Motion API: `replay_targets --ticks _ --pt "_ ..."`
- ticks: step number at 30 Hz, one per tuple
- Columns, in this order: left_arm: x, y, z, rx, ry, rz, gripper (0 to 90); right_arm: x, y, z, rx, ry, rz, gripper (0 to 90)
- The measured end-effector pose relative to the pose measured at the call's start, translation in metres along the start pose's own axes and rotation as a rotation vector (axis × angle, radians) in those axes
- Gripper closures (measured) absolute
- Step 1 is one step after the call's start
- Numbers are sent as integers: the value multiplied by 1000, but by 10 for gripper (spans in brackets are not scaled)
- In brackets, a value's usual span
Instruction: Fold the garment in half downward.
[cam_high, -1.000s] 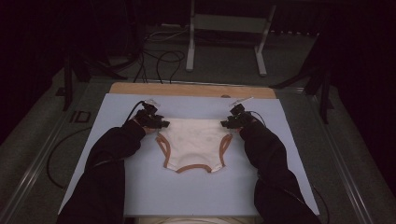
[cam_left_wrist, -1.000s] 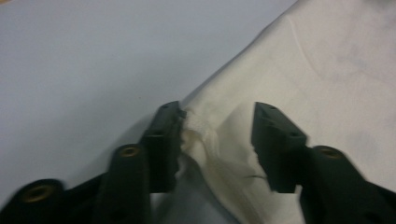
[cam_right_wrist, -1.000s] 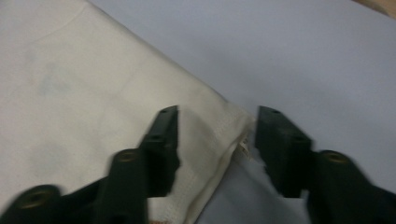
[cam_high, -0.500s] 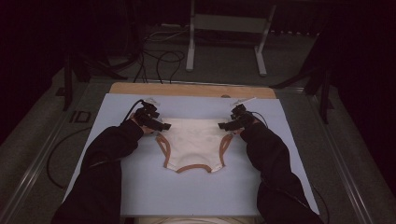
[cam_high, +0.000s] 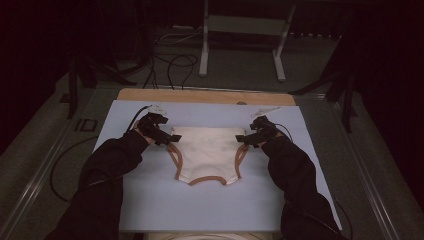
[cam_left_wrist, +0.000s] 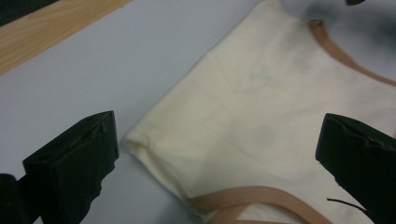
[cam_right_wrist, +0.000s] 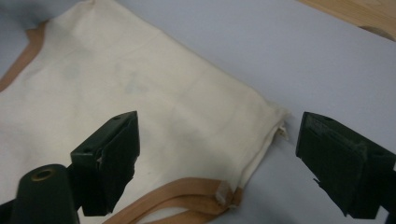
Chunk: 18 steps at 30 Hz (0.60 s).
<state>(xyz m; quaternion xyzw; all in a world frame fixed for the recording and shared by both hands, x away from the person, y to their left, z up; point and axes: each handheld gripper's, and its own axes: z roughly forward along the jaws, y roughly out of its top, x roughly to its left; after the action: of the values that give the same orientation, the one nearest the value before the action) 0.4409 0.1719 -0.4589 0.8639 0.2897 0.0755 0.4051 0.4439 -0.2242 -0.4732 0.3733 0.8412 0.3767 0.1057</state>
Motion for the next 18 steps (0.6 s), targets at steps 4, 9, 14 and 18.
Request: replay_targets --ticks 4,9,14,18 --pt "-9 -1 -9 -28 -5 22 0 5 -2 -5 -8 11 -5 138" --pt "-20 -3 -16 -53 -19 42 0 9 -2 -9 -19 14 -18 137" --pt "-37 -7 -22 -80 -47 79 0 11 2 -13 -38 17 -31 137" --pt "-48 -10 -23 -83 -56 92 0 12 5 -14 -52 27 -37 131"
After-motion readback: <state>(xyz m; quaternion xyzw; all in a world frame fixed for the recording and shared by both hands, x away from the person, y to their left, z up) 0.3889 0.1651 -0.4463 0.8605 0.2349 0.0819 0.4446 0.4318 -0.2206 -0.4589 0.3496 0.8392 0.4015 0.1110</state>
